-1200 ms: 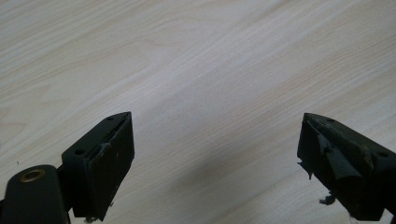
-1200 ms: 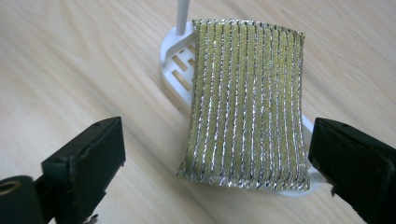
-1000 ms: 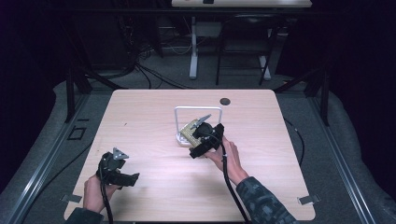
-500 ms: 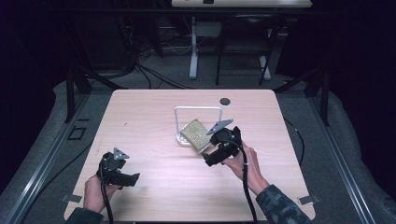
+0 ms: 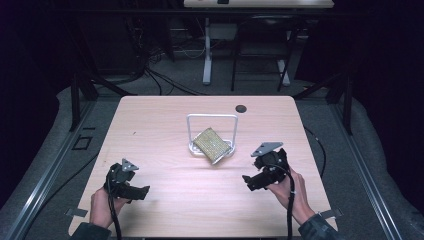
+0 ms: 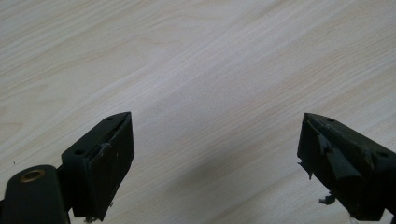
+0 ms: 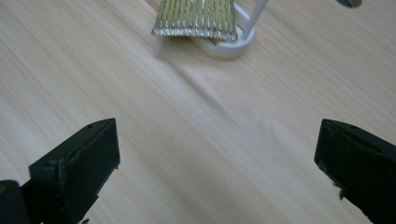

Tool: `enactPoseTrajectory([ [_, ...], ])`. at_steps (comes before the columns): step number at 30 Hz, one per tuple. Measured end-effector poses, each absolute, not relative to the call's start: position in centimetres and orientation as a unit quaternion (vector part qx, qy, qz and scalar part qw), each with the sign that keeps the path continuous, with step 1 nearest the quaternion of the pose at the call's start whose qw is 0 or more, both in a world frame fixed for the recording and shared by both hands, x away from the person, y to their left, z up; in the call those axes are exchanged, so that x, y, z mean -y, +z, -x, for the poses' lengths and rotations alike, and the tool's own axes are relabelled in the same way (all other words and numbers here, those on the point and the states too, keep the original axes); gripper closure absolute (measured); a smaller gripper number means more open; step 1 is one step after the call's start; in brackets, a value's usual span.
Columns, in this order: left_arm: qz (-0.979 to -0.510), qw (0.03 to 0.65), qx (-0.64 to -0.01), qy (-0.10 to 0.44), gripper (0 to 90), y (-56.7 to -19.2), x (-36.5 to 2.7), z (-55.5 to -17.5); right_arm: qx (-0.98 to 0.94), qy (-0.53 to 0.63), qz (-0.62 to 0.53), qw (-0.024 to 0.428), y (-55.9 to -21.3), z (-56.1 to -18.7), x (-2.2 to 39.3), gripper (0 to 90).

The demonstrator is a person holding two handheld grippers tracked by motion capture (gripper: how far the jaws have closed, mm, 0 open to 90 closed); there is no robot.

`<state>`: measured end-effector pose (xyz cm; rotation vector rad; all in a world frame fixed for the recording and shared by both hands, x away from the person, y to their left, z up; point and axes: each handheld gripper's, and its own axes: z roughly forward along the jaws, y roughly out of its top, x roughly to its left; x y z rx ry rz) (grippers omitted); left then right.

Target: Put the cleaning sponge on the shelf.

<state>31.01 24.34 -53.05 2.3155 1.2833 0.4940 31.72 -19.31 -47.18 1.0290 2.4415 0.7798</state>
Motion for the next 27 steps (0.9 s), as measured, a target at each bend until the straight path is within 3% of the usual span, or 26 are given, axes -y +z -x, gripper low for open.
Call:
enactPoseTrajectory([
  [14, -0.841, 0.223, -0.461, 0.176, 11.0, -53.0, -24.2, -31.0, -0.835, 0.266, -0.440, 0.194, -50.9, -28.7, 25.5, 1.8],
  [17, -0.841, 0.225, -0.460, 0.175, 10.9, -52.9, -24.2, -30.9, -0.832, 0.254, -0.447, 0.209, -51.4, -28.2, 26.2, 1.8],
  [27, -0.843, 0.227, -0.456, 0.174, 10.8, -53.0, -24.1, -31.1, -0.829, 0.234, -0.469, 0.195, -52.7, -28.5, 27.3, 1.5],
])
